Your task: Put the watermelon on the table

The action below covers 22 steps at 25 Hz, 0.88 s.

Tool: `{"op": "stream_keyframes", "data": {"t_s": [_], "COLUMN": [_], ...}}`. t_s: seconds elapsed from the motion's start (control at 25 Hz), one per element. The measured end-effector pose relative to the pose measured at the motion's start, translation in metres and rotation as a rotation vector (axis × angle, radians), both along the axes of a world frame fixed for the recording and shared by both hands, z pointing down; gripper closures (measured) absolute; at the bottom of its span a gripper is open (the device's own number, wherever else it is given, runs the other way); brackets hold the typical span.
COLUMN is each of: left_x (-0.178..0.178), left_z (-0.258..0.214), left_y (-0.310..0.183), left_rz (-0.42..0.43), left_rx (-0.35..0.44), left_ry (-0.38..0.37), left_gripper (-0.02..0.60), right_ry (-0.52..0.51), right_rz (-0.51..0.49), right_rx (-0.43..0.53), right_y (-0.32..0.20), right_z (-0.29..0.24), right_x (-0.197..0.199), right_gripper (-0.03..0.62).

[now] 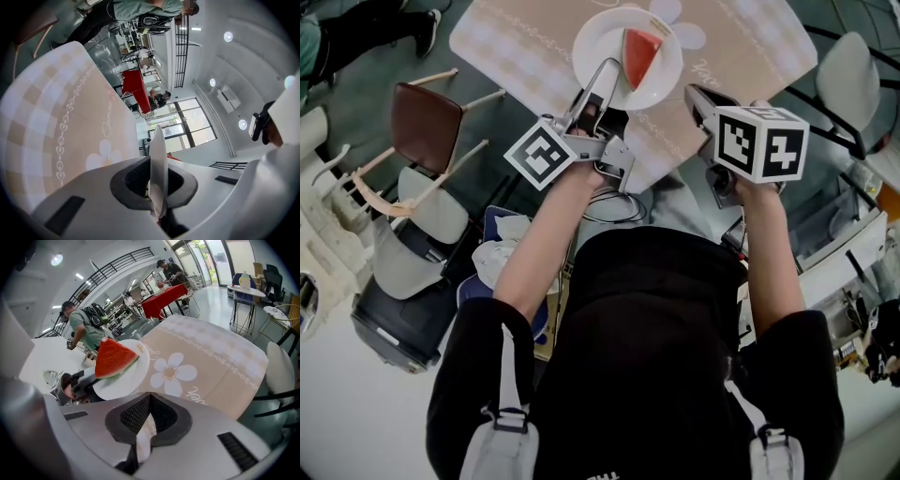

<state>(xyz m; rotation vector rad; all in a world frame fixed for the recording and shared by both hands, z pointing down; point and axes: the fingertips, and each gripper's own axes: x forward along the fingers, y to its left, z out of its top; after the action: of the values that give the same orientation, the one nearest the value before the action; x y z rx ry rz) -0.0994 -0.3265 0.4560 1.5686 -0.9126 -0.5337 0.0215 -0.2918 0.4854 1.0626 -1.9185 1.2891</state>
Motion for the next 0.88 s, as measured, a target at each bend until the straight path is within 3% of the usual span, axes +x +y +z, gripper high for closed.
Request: {"op": "stream_keyframes", "data": {"t_s": [0.4, 0.88], "left_x": [0.011, 0.008], "left_z": [0.048, 0.084], "left_y": [-0.039, -0.034], "left_rz": [0.025, 0.039], "left_rx": [-0.021, -0.057], "left_ry": [-0.018, -0.017], "left_gripper": [0.566, 0.566], "right_ry": [0.000, -0.003], "right_rz": [0.011, 0.027], "right_rx": [-0.046, -0.072], "right_y": [-0.027, -0.019], "right_z": [0.039, 0.061], "right_x": [0.017, 0.021], "right_gripper": [0.582, 0.582]}}
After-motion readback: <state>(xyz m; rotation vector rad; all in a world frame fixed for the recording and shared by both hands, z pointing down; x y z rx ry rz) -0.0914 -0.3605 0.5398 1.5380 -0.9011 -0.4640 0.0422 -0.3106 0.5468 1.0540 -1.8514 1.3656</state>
